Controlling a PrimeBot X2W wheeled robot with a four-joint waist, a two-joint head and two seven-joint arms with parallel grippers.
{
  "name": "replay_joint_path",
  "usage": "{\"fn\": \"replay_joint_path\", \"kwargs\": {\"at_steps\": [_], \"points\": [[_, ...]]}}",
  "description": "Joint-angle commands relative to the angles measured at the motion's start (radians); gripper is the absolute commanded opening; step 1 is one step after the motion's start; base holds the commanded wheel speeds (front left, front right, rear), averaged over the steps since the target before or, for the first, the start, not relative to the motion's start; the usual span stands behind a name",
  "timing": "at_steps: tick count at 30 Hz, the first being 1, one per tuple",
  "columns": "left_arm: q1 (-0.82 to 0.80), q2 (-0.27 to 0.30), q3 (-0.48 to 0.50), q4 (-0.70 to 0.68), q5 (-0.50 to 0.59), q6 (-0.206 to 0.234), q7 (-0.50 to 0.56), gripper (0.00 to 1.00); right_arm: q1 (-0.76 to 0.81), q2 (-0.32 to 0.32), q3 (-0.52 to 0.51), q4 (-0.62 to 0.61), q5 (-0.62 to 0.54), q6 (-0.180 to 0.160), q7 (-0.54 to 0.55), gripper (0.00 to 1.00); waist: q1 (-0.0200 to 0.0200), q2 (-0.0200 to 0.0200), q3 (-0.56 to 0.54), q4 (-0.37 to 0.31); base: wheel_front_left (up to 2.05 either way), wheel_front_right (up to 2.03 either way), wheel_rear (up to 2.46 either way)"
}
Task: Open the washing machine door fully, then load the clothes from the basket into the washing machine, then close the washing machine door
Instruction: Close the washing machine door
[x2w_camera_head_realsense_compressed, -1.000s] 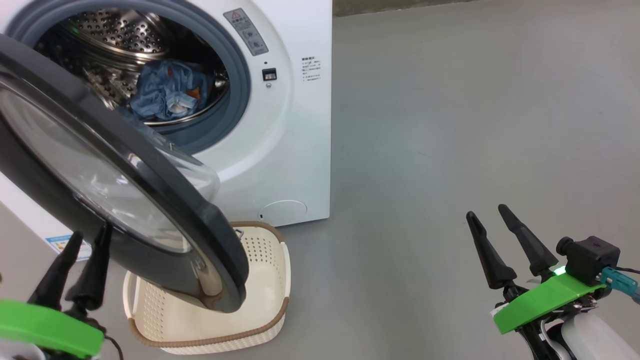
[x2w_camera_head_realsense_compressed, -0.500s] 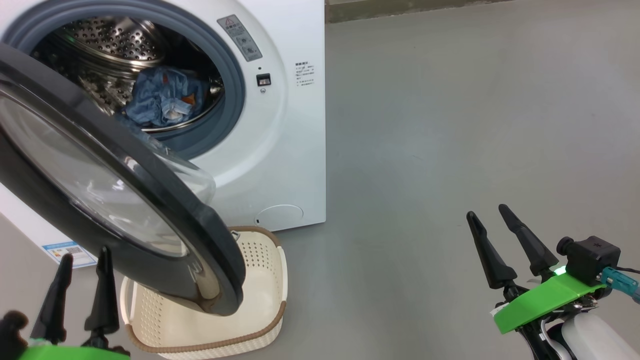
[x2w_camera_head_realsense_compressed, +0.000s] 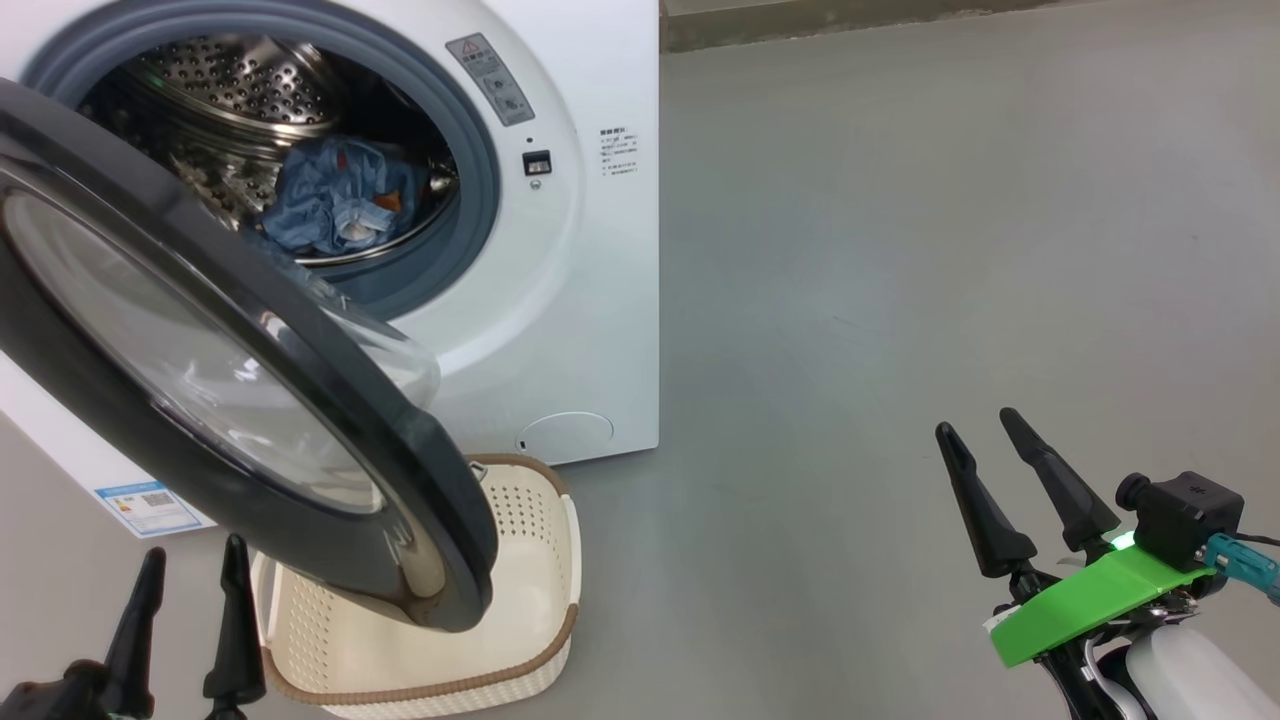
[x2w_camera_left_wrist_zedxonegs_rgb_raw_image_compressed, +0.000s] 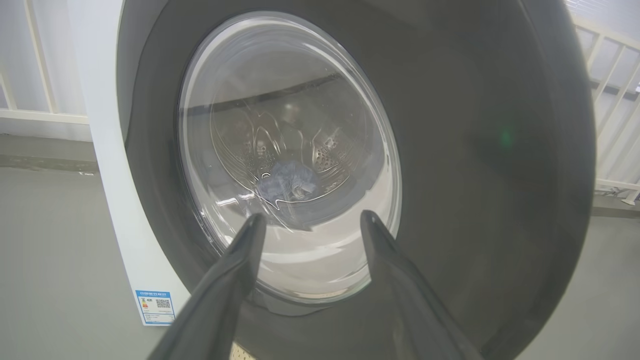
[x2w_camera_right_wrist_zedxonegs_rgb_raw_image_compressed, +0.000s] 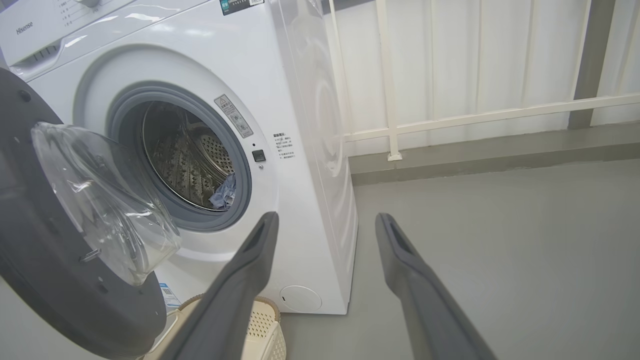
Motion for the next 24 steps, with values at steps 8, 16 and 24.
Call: {"fn": "replay_joint_path", "kwargs": {"at_steps": [8, 16, 24], "points": [[-0.037, 0.003, 0.033, 0.026, 0.035, 0.014, -0.027, 1.00, 0.002, -0.025, 0.007, -0.022, -0.005, 0.004, -0.008, 1.00, 0.0000, -0.0001, 0.004, 0.007, 0.00, 0.00, 0.00], [-0.049, -0.003, 0.035, 0.042, 0.039, 0.007, -0.033, 1.00, 0.002, -0.023, 0.002, -0.022, -0.005, 0.004, -0.008, 1.00, 0.0000, -0.0001, 0.008, 0.012, 0.00, 0.00, 0.00], [-0.051, -0.006, 0.038, 0.047, 0.038, 0.001, -0.034, 1.00, 0.003, -0.020, 0.001, -0.022, -0.006, 0.004, -0.008, 1.00, 0.0000, -0.0001, 0.009, 0.012, 0.00, 0.00, 0.00]]}}
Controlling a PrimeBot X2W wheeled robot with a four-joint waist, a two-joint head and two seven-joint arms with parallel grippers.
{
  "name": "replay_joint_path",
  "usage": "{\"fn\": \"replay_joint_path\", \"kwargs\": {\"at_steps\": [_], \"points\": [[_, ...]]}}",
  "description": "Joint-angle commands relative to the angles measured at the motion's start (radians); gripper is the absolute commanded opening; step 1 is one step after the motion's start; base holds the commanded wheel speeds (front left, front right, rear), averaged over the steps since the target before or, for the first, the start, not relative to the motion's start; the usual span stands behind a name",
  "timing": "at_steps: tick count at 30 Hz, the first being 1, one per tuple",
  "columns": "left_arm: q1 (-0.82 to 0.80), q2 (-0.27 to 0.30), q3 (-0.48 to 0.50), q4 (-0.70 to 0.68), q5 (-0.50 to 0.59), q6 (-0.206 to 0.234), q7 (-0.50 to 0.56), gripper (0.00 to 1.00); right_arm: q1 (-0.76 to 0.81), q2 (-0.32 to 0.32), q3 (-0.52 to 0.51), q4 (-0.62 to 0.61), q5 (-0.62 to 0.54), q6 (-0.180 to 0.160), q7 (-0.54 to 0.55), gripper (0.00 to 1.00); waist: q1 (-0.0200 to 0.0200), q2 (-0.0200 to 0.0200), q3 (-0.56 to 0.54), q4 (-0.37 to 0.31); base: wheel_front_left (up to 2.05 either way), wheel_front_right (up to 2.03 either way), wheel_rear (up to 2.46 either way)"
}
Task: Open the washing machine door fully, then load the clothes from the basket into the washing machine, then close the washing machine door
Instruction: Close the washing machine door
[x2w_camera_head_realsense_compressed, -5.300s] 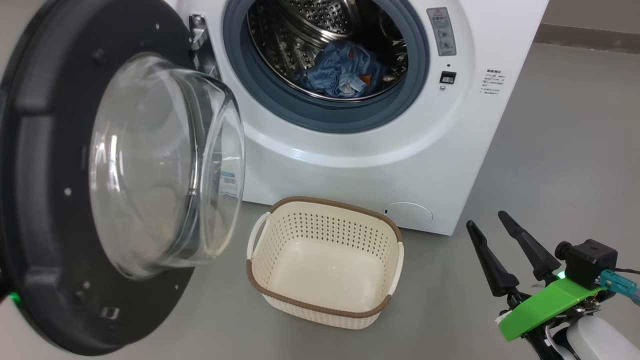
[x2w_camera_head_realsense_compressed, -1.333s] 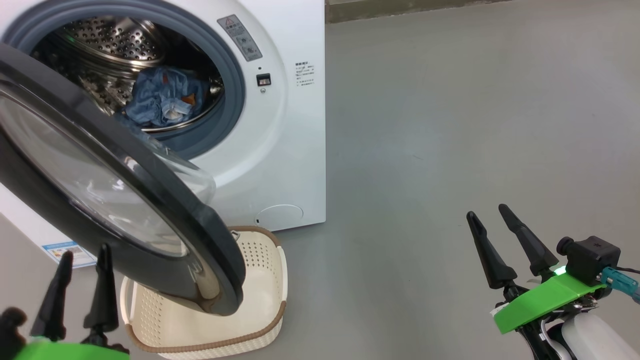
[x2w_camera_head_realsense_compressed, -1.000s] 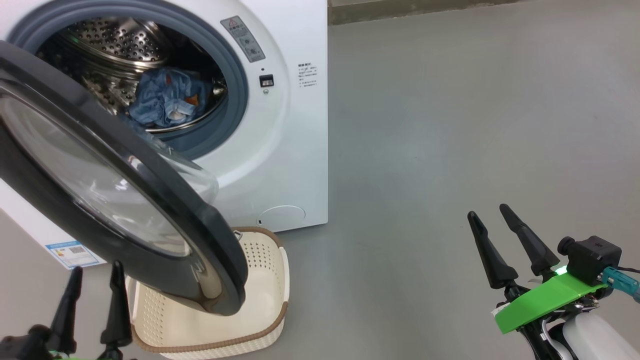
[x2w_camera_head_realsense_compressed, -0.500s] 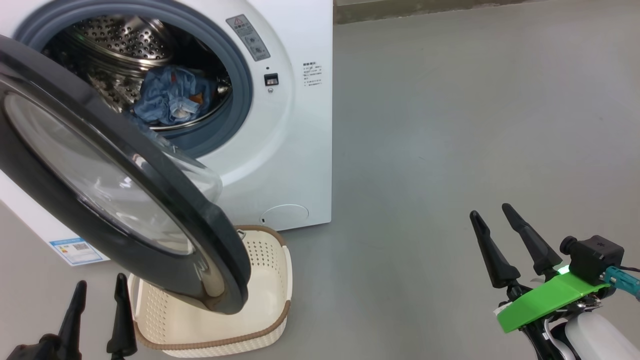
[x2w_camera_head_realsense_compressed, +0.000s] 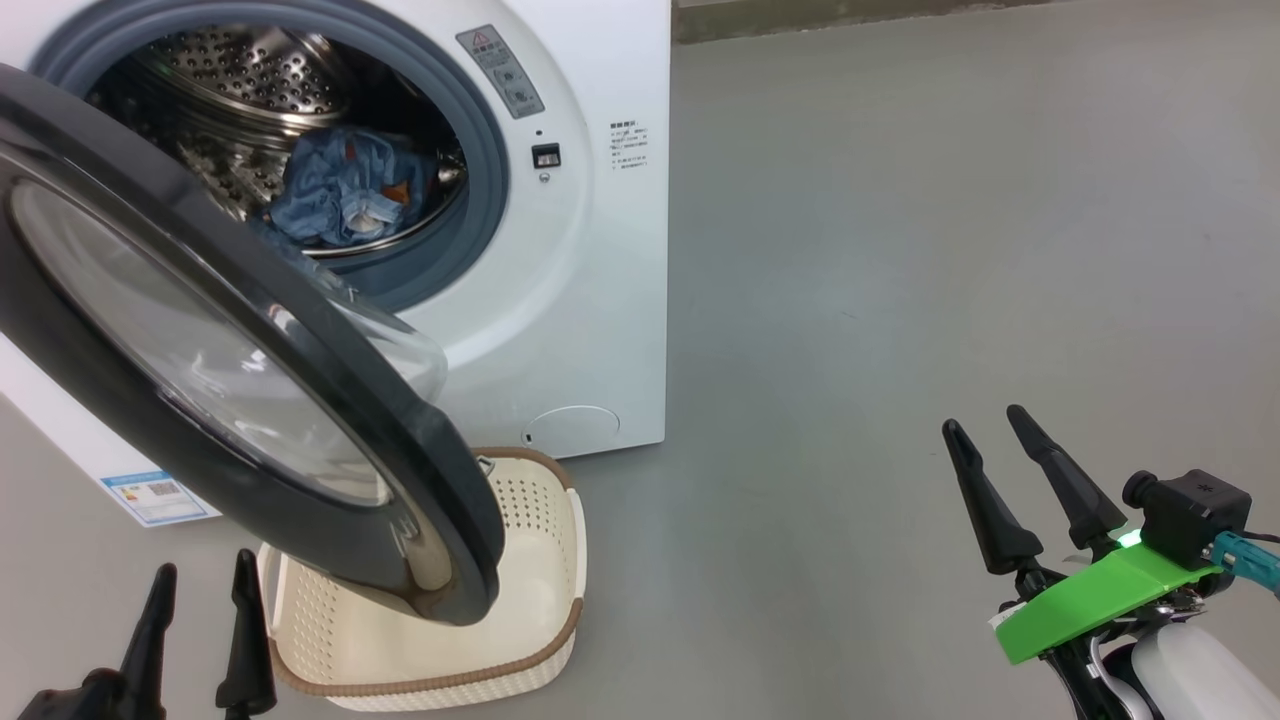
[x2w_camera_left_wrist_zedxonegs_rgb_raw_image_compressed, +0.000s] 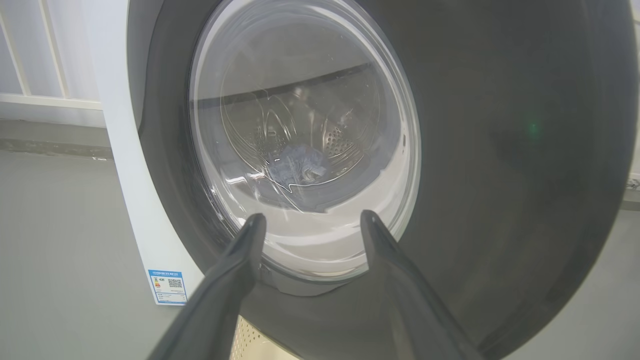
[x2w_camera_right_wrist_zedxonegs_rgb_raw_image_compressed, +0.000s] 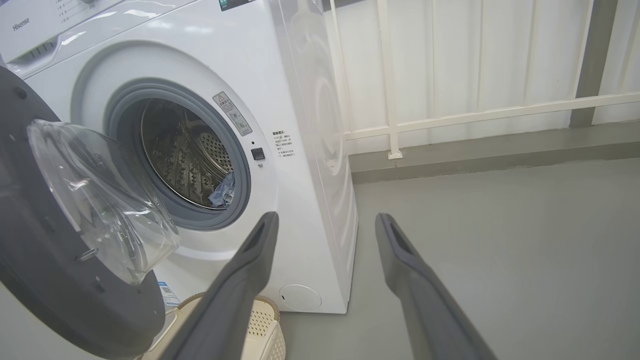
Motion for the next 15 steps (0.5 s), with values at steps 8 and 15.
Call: {"fn": "replay_joint_path", "kwargs": {"at_steps": [8, 15], "points": [[-0.050, 0.013, 0.035, -0.013, 0.010, -0.004, -0.013, 1.00, 0.002, -0.014, 0.008, -0.022, -0.007, 0.004, -0.008, 1.00, 0.0000, 0.0000, 0.003, 0.002, 0.00, 0.00, 0.00], [-0.049, 0.009, 0.037, -0.014, 0.014, -0.006, -0.013, 1.00, 0.004, -0.013, 0.009, -0.022, -0.008, 0.004, -0.008, 1.00, 0.0000, 0.0000, 0.000, 0.003, 0.00, 0.00, 0.00]]}}
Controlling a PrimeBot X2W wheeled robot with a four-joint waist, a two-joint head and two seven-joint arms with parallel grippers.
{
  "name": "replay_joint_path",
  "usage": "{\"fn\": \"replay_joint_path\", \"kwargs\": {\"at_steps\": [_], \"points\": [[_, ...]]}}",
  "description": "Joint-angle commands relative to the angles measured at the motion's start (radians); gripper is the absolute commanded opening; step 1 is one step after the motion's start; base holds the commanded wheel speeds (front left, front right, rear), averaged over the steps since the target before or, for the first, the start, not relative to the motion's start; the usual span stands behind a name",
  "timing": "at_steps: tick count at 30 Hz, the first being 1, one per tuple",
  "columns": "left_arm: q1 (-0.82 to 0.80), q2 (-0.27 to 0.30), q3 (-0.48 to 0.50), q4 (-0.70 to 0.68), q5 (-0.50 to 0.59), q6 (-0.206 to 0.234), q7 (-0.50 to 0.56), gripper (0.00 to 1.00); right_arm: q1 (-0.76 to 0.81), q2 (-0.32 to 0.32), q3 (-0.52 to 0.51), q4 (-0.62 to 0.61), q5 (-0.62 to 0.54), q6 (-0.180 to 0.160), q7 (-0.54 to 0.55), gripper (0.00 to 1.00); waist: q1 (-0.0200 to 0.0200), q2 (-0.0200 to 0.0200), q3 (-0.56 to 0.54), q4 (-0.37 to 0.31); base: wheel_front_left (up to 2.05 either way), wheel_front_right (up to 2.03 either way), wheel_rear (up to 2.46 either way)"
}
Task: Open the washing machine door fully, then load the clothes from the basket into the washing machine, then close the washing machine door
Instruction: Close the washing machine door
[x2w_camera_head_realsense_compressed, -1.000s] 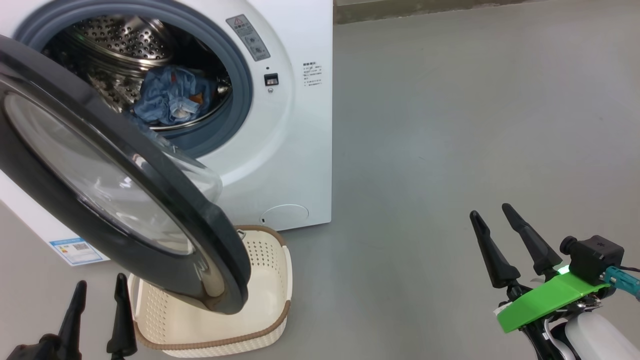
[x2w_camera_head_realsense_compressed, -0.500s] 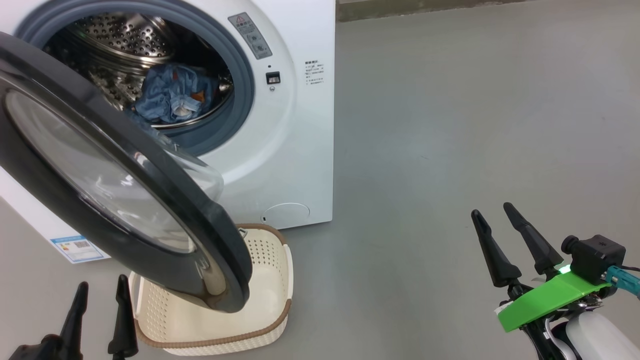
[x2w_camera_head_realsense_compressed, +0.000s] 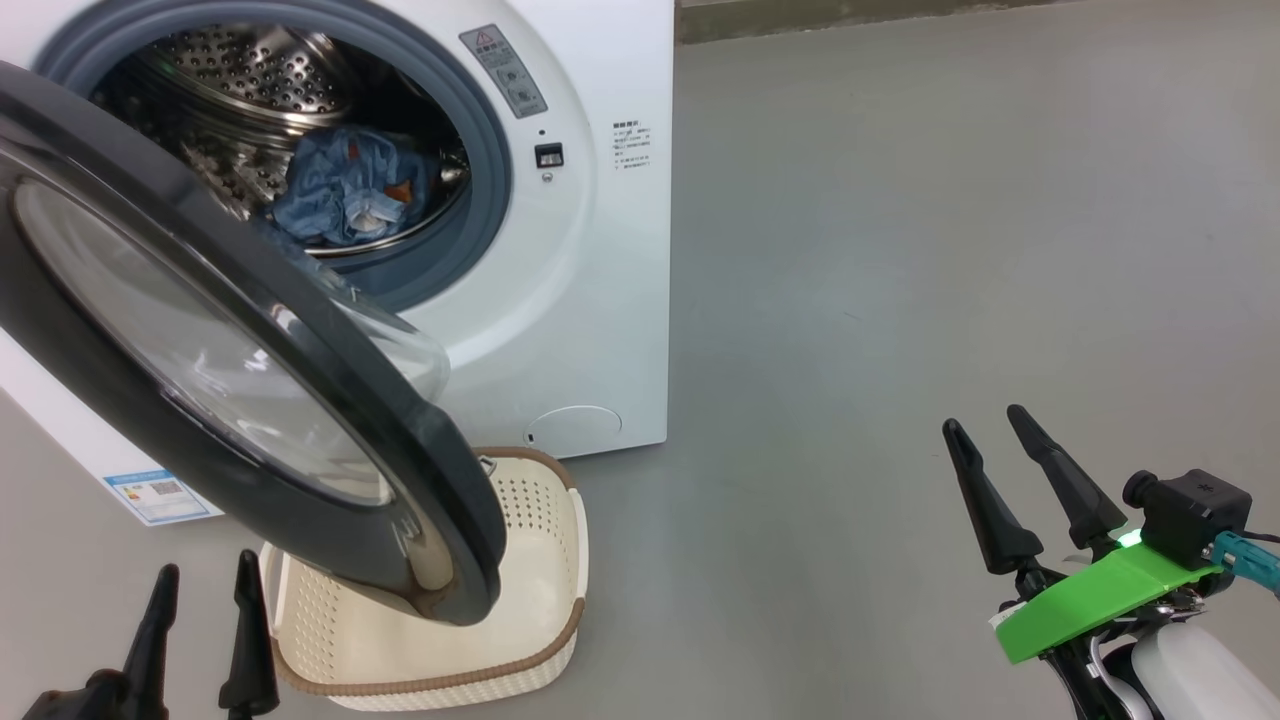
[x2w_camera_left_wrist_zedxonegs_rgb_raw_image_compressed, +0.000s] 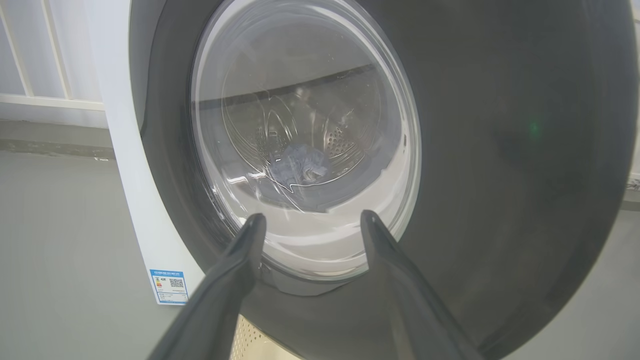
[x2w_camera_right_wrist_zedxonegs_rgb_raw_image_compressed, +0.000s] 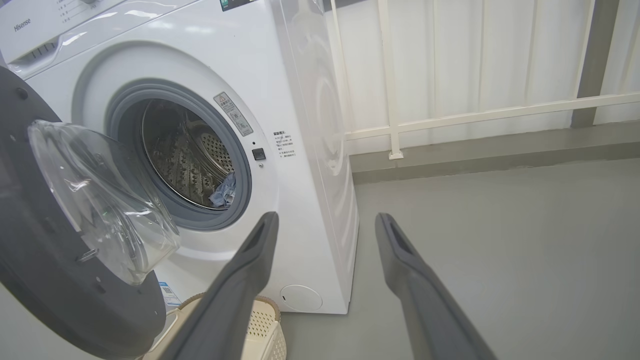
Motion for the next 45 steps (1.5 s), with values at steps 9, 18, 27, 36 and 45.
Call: {"fn": "replay_joint_path", "kwargs": {"at_steps": [9, 18, 27, 36, 45], "points": [[-0.048, 0.007, 0.042, -0.021, 0.011, -0.008, -0.009, 1.00, 0.005, -0.017, 0.011, -0.023, -0.007, 0.004, -0.008, 1.00, 0.0000, 0.0000, 0.000, 0.002, 0.00, 0.00, 0.00], [-0.055, 0.000, 0.041, -0.020, 0.014, -0.012, -0.009, 1.00, -0.008, -0.020, 0.022, -0.049, -0.010, 0.004, -0.008, 0.00, 0.0000, 0.0000, 0.005, 0.021, 0.00, 0.00, 0.00], [-0.048, -0.009, 0.035, -0.019, 0.013, -0.016, -0.009, 1.00, -0.034, -0.025, 0.047, -0.115, -0.024, 0.004, -0.008, 0.00, 0.0000, 0.0000, -0.005, 0.107, 0.00, 0.00, 0.00], [-0.038, -0.016, 0.027, -0.016, 0.008, -0.019, -0.009, 1.00, -0.078, -0.002, 0.068, -0.219, 0.023, 0.004, -0.008, 0.00, 0.0000, 0.0000, -0.014, 0.230, 0.00, 0.00, 0.00], [-0.037, -0.016, 0.013, -0.008, 0.001, -0.021, -0.009, 1.00, -0.116, -0.004, 0.100, -0.309, 0.041, 0.004, -0.008, 0.00, 0.0000, 0.0000, -0.021, 0.318, 0.00, 0.00, 0.00]]}}
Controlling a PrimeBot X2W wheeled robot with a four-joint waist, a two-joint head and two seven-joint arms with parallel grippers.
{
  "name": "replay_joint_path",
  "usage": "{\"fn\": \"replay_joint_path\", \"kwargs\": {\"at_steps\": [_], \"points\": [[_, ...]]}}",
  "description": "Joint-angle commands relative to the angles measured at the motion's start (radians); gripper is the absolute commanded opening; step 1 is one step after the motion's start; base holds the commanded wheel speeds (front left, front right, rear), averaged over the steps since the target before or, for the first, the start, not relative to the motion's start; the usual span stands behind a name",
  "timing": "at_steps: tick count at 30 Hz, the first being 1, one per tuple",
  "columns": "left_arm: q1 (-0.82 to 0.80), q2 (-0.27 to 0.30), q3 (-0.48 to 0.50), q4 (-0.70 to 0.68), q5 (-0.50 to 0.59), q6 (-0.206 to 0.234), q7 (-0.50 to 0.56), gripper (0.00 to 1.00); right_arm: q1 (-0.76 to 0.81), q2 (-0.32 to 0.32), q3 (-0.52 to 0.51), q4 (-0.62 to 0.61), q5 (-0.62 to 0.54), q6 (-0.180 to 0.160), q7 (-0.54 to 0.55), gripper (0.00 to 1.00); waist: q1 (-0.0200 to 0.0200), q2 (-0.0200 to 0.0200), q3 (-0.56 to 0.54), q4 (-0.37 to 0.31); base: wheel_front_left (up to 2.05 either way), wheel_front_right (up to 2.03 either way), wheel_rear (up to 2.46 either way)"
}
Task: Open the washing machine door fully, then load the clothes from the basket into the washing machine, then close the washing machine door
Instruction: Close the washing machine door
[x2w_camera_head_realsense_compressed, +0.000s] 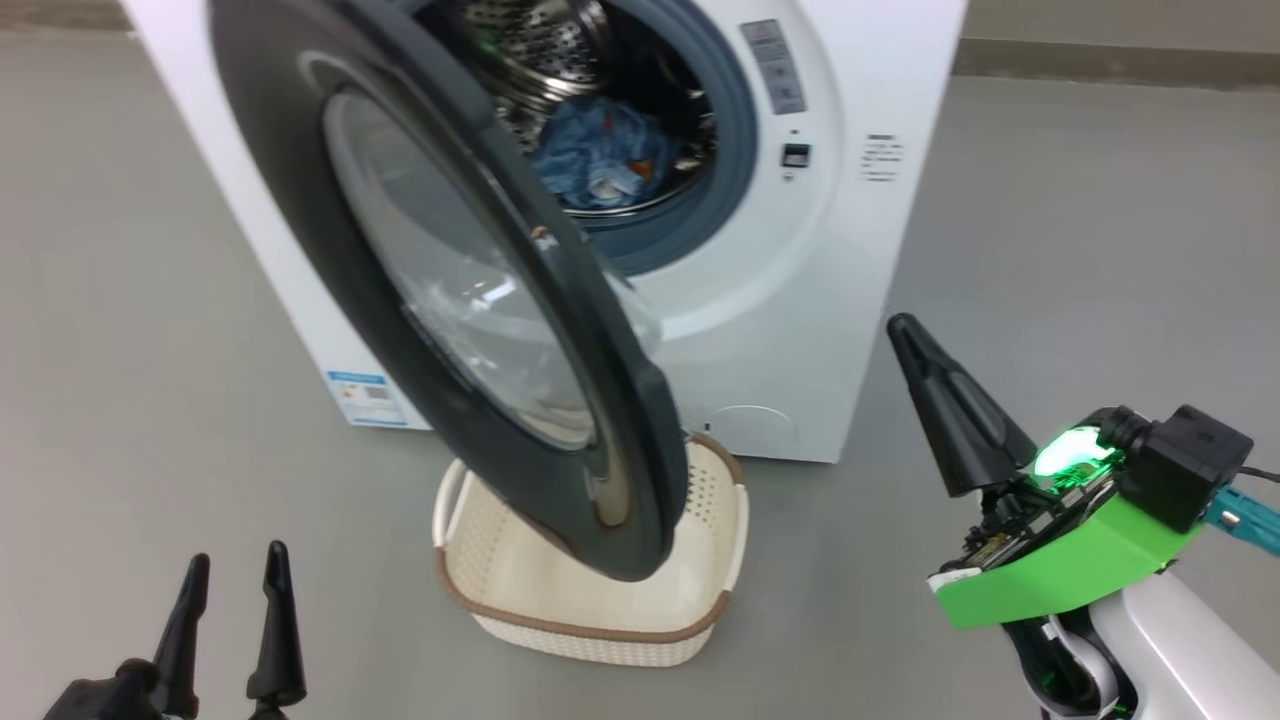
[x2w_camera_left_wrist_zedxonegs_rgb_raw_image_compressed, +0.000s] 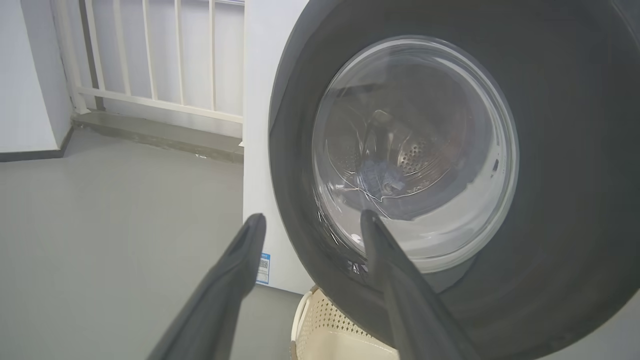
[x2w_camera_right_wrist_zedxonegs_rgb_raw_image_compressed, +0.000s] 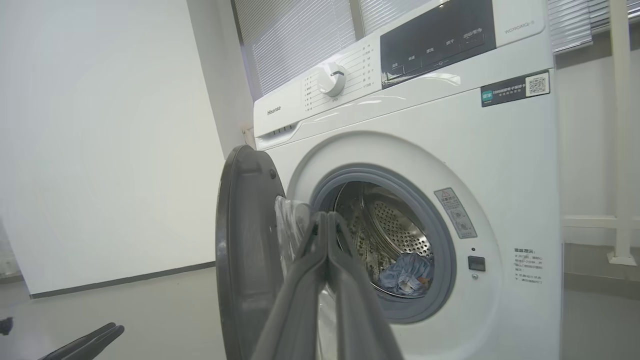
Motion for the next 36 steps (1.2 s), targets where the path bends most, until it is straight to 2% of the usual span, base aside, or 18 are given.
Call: {"fn": "replay_joint_path", "kwargs": {"at_steps": [1, 10, 17, 29, 36], "points": [[-0.019, 0.014, 0.028, -0.015, -0.004, -0.004, -0.006, 1.00, -0.031, -0.008, 0.021, -0.031, 0.004, 0.004, -0.008, 0.00, 0.0000, 0.0000, -0.006, 0.046, 0.00, 0.00, 0.00], [-0.023, 0.014, 0.014, -0.006, -0.009, -0.006, -0.006, 1.00, -0.076, -0.014, 0.121, -0.067, 0.011, 0.004, -0.008, 0.00, 0.0000, 0.0000, -0.007, 0.117, 0.00, 0.00, 0.00], [-0.023, 0.013, 0.008, -0.002, -0.010, -0.006, -0.006, 1.00, -0.125, -0.040, 0.255, -0.057, 0.021, 0.004, -0.008, 0.00, 0.0000, 0.0000, -0.011, 0.159, 0.00, 0.00, 0.00], [-0.029, 0.015, -0.003, -0.001, -0.014, -0.007, -0.006, 1.00, -0.237, -0.109, 0.514, 0.123, 0.067, 0.004, -0.008, 0.00, 0.0000, 0.0000, 0.002, 0.217, 0.00, 0.00, 0.00], [-0.035, 0.006, -0.002, -0.005, -0.016, -0.007, -0.006, 1.00, -0.295, -0.112, 0.611, 0.244, 0.109, 0.004, -0.008, 0.00, 0.0000, 0.0000, 0.024, 0.240, 0.00, 0.00, 0.00]]}}
